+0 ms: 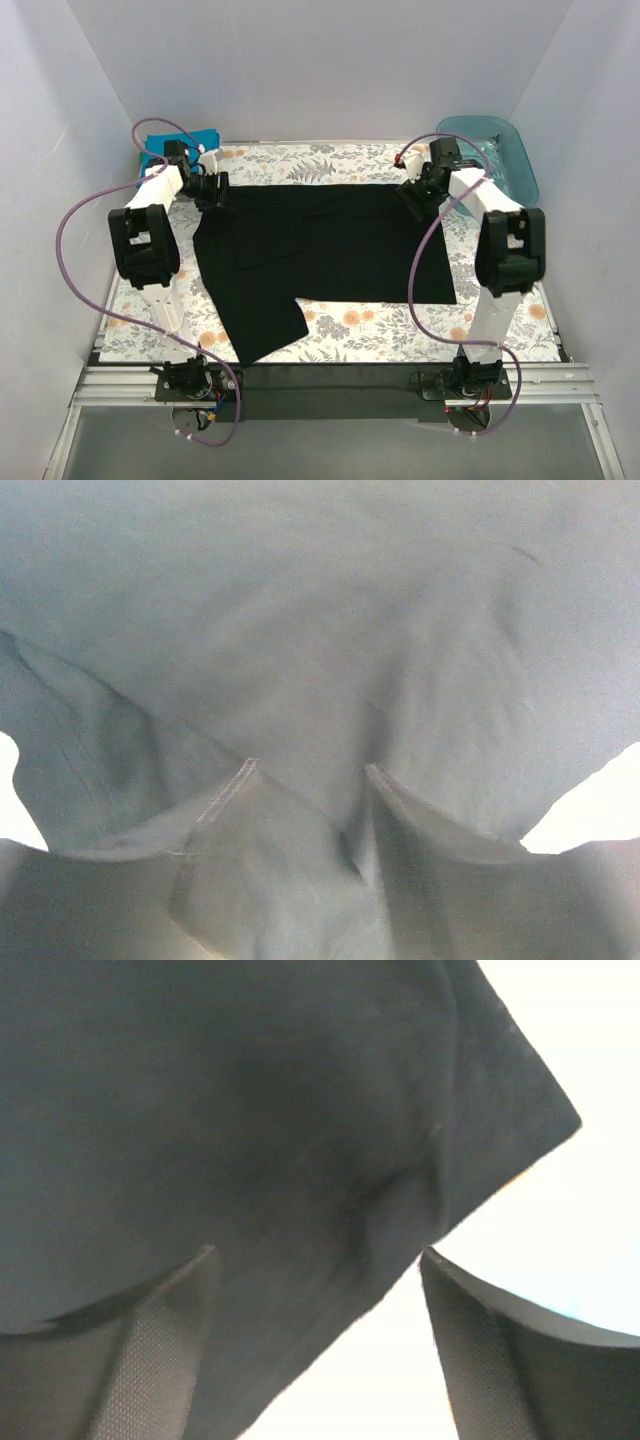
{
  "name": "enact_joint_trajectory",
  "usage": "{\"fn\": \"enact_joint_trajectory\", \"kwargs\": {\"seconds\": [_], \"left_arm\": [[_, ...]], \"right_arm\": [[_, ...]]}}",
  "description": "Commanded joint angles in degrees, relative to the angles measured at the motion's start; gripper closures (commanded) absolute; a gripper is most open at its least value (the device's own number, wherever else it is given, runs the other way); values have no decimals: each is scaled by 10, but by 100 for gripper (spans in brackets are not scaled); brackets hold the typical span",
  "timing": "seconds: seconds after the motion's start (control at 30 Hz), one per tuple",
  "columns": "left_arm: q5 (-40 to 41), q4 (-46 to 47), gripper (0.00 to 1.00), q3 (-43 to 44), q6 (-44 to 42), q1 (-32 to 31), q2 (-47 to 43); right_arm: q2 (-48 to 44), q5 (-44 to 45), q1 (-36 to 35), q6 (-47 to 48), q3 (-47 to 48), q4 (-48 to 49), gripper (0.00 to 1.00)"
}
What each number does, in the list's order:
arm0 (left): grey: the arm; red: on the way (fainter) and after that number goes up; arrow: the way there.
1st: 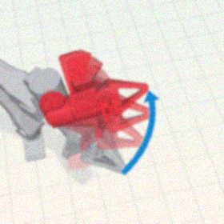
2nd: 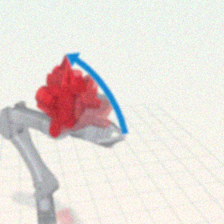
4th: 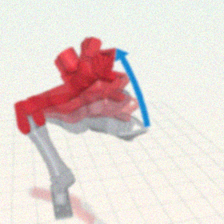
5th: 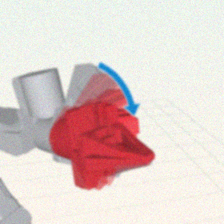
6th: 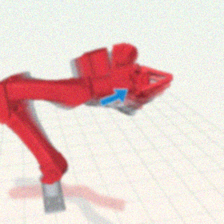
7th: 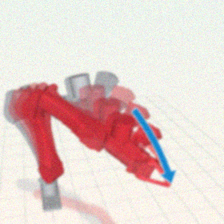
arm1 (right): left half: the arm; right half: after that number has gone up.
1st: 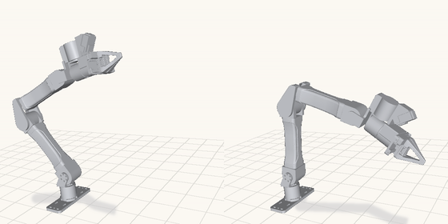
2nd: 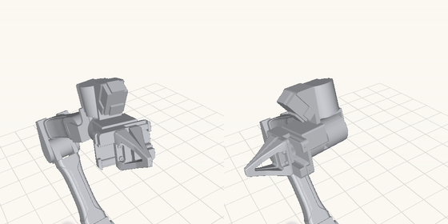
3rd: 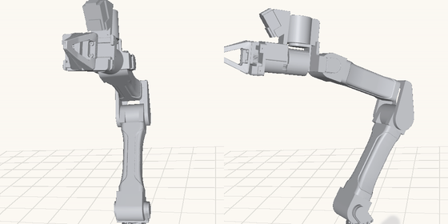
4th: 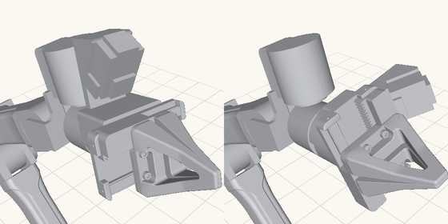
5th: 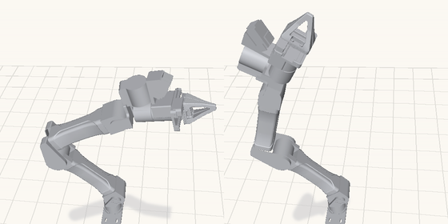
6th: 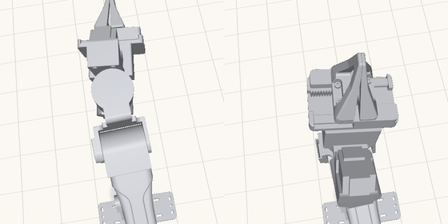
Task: Fold and stack the t-shirts
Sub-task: Fold the tshirt
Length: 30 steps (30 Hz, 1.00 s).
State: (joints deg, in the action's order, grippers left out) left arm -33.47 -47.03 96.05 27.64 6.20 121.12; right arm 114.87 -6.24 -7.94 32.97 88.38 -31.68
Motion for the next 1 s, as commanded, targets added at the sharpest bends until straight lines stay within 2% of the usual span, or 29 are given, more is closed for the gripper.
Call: {"fn": "enact_joint_trajectory", "kwargs": {"seconds": [0.0,0.07,0.2,0.23,0.27,0.37,0.47,0.7,0.97], "left_arm": [[-77,-109,51,2,-106,1,-134],[-86,-130,46,-29,-142,3,-197],[-92,-173,45,-150,-228,8,-294],[-88,-172,46,-172,-248,9,-311],[-83,-170,47,-190,-256,10,-346],[-88,-169,48,-258,-297,10,-413],[-85,-149,48,-317,-311,10,-459],[-62,-156,48,-369,-327,11,-505],[-42,-129,48,-401,-323,11,-523]], "right_arm": [[-153,-103,-2,45,-33,-70,7],[-221,-117,-2,74,-53,-113,9],[-314,-123,-8,137,-128,-186,26],[-348,-113,-8,149,-178,-195,28],[-365,-106,-9,159,-202,-206,36],[-425,-61,-15,207,-323,-205,43],[-468,-9,-15,249,-417,-181,43],[-493,18,-15,281,-507,-139,45],[-457,16,-15,277,-509,-96,49]]}}
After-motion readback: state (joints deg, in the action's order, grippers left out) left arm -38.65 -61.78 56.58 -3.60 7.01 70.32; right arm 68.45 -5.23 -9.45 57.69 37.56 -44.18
